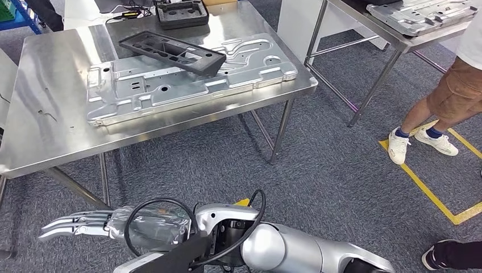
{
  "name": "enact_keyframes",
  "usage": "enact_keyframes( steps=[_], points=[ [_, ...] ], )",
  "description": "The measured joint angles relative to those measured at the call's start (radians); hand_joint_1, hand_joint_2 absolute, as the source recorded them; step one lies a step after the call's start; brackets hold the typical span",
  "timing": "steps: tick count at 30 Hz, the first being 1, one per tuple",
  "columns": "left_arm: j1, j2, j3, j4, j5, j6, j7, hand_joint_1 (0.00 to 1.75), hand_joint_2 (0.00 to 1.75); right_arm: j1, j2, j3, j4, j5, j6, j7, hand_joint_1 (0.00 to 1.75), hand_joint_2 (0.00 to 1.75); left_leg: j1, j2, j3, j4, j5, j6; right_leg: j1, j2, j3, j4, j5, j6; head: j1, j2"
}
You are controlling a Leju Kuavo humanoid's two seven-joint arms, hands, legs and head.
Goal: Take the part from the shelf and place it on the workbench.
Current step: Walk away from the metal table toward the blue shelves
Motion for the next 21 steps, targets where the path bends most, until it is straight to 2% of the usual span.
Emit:
enact_keyframes(
  steps=[1, 2, 4, 5, 6, 7, 9, 10, 11, 12, 13, 14, 15, 16, 17, 18, 19, 20, 21],
  points=[
    [0.000, 0.000, 0.000, 0.000, 0.000, 0.000, 0.000, 0.00, 0.00, 0.000, 0.000, 0.000, 0.000, 0.000, 0.000, 0.000, 0.00, 0.00, -0.001, -0.002, 0.022, -0.041, -0.008, 0.001, 0.001, 0.000, -0.009, 0.008, 0.004, 0.006, 0.000, 0.000],
    [-0.001, 0.000, 0.000, 0.000, 0.000, 0.000, 0.000, 0.00, 0.00, 0.000, 0.000, 0.000, 0.000, 0.000, 0.000, 0.000, 0.00, 0.00, -0.004, -0.003, 0.028, -0.058, -0.017, 0.005, 0.003, 0.000, -0.015, 0.012, 0.010, 0.011, 0.001, 0.000],
    [0.001, 0.000, 0.000, 0.000, 0.001, 0.000, 0.001, 0.00, 0.00, 0.000, -0.001, 0.000, 0.000, 0.000, 0.000, -0.001, 0.00, 0.00, -0.006, -0.003, 0.018, -0.062, -0.009, 0.021, 0.001, 0.000, -0.019, 0.015, 0.018, 0.024, 0.002, 0.000],
    [0.000, 0.000, 0.000, 0.000, 0.002, -0.001, 0.002, 0.00, 0.00, 0.001, -0.001, 0.000, 0.000, 0.000, 0.000, -0.001, 0.00, 0.00, -0.007, -0.001, 0.011, -0.062, 0.000, 0.032, -0.001, 0.001, -0.025, 0.025, 0.006, 0.029, 0.002, 0.000],
    [0.000, 0.000, 0.000, 0.000, 0.002, -0.001, 0.002, 0.00, 0.00, 0.001, -0.002, 0.000, 0.000, 0.000, 0.000, -0.001, 0.00, 0.00, -0.007, 0.001, 0.002, -0.063, 0.009, 0.042, -0.002, 0.001, -0.036, 0.050, -0.024, 0.033, 0.002, 0.000],
    [-0.001, 0.000, 0.000, 0.000, 0.003, -0.001, 0.002, 0.00, 0.00, 0.001, -0.003, 0.000, 0.000, 0.000, 0.000, -0.001, 0.00, 0.00, -0.007, 0.002, -0.009, -0.064, 0.019, 0.049, -0.004, 0.001, -0.052, 0.096, -0.068, 0.035, 0.002, 0.000],
    [-0.002, 0.000, 0.000, 0.000, 0.004, -0.002, 0.002, 0.00, 0.00, 0.002, -0.005, 0.000, 0.000, 0.000, 0.000, -0.001, 0.00, 0.00, -0.009, 0.003, -0.034, -0.063, 0.038, 0.055, -0.006, 0.001, -0.089, 0.223, -0.155, 0.037, 0.002, 0.000],
    [-0.002, 0.000, 0.000, 0.000, 0.005, -0.002, 0.002, 0.00, 0.00, 0.003, -0.006, 0.000, 0.000, 0.000, 0.000, -0.001, 0.00, 0.00, -0.010, 0.003, -0.046, -0.063, 0.047, 0.055, -0.006, 0.001, -0.097, 0.273, -0.174, 0.037, 0.002, 0.000],
    [-0.002, 0.000, 0.000, 0.000, 0.005, -0.002, 0.002, 0.00, 0.00, 0.003, -0.007, 0.000, 0.000, 0.000, 0.000, -0.001, 0.00, 0.00, -0.011, 0.003, -0.058, -0.062, 0.056, 0.054, -0.007, 0.001, -0.091, 0.294, -0.172, 0.036, 0.002, 0.000],
    [-0.002, 0.000, 0.000, 0.000, 0.005, -0.002, 0.002, 0.00, 0.00, 0.003, -0.008, 0.000, 0.000, 0.000, 0.000, -0.001, 0.00, 0.00, -0.012, 0.003, -0.070, -0.062, 0.066, 0.054, -0.007, 0.001, -0.066, 0.278, -0.153, 0.035, 0.002, 0.000],
    [-0.002, 0.000, 0.000, 0.000, 0.005, -0.002, 0.002, 0.00, 0.00, 0.003, -0.009, 0.000, 0.000, 0.000, 0.000, -0.001, 0.00, 0.00, -0.013, 0.003, -0.080, -0.062, 0.074, 0.052, -0.007, 0.001, -0.023, 0.227, -0.127, 0.032, 0.002, 0.000],
    [-0.002, -0.001, 0.000, 0.000, 0.005, -0.002, 0.002, 0.00, 0.00, 0.002, -0.009, 0.000, 0.000, 0.000, 0.000, -0.001, 0.00, 0.00, -0.013, 0.002, -0.088, -0.062, 0.082, 0.050, -0.005, 0.002, 0.031, 0.154, -0.108, 0.027, 0.002, 0.000],
    [-0.003, -0.002, 0.000, 0.000, 0.005, -0.002, 0.003, 0.00, 0.00, 0.000, -0.009, 0.000, 0.000, 0.000, 0.000, -0.001, 0.00, 0.00, -0.014, 0.001, -0.094, -0.062, 0.090, 0.046, -0.001, 0.002, 0.083, 0.077, -0.100, 0.021, 0.002, 0.000],
    [-0.003, -0.003, 0.000, 0.000, 0.005, -0.003, 0.003, 0.00, 0.00, -0.002, -0.009, -0.001, 0.000, 0.000, 0.000, -0.001, 0.00, 0.00, -0.014, 0.000, -0.098, -0.064, 0.098, 0.041, 0.004, 0.003, 0.120, 0.018, -0.101, 0.017, 0.002, 0.000],
    [-0.004, -0.004, 0.000, 0.000, 0.005, -0.004, 0.003, 0.00, 0.00, -0.003, -0.009, -0.001, 0.000, 0.000, 0.000, -0.001, 0.00, 0.00, -0.013, 0.001, -0.100, -0.066, 0.107, 0.035, 0.009, 0.004, 0.139, -0.016, -0.106, 0.015, 0.002, 0.000],
    [-0.005, -0.005, 0.000, 0.000, 0.005, -0.005, 0.003, 0.00, 0.00, -0.003, -0.009, -0.001, -0.001, 0.000, 0.000, -0.001, 0.00, 0.00, -0.013, 0.001, -0.102, -0.070, 0.116, 0.028, 0.013, 0.005, 0.143, -0.030, -0.105, 0.014, 0.002, 0.000],
    [-0.005, -0.005, 0.000, 0.000, 0.005, -0.006, 0.002, 0.00, 0.00, -0.003, -0.009, -0.001, -0.001, 0.000, 0.000, -0.001, 0.00, 0.00, -0.012, 0.001, -0.105, -0.072, 0.122, 0.022, 0.009, 0.005, 0.137, -0.034, -0.096, 0.013, 0.002, 0.000],
    [-0.005, -0.006, 0.000, 0.000, 0.005, -0.006, 0.001, 0.00, 0.00, -0.003, -0.009, 0.000, -0.001, 0.000, 0.000, -0.001, 0.00, 0.00, -0.011, 0.001, -0.109, -0.069, 0.116, 0.018, 0.005, 0.004, 0.129, -0.039, -0.086, 0.009, 0.001, 0.000],
    [-0.005, -0.006, 0.000, 0.000, 0.005, -0.006, 0.000, 0.00, 0.00, -0.003, -0.008, 0.000, -0.001, 0.000, 0.000, -0.001, 0.00, 0.00, -0.012, 0.001, -0.117, -0.051, 0.091, 0.015, 0.001, 0.003, 0.120, -0.043, -0.074, 0.002, 0.000, 0.000]
  ],
)
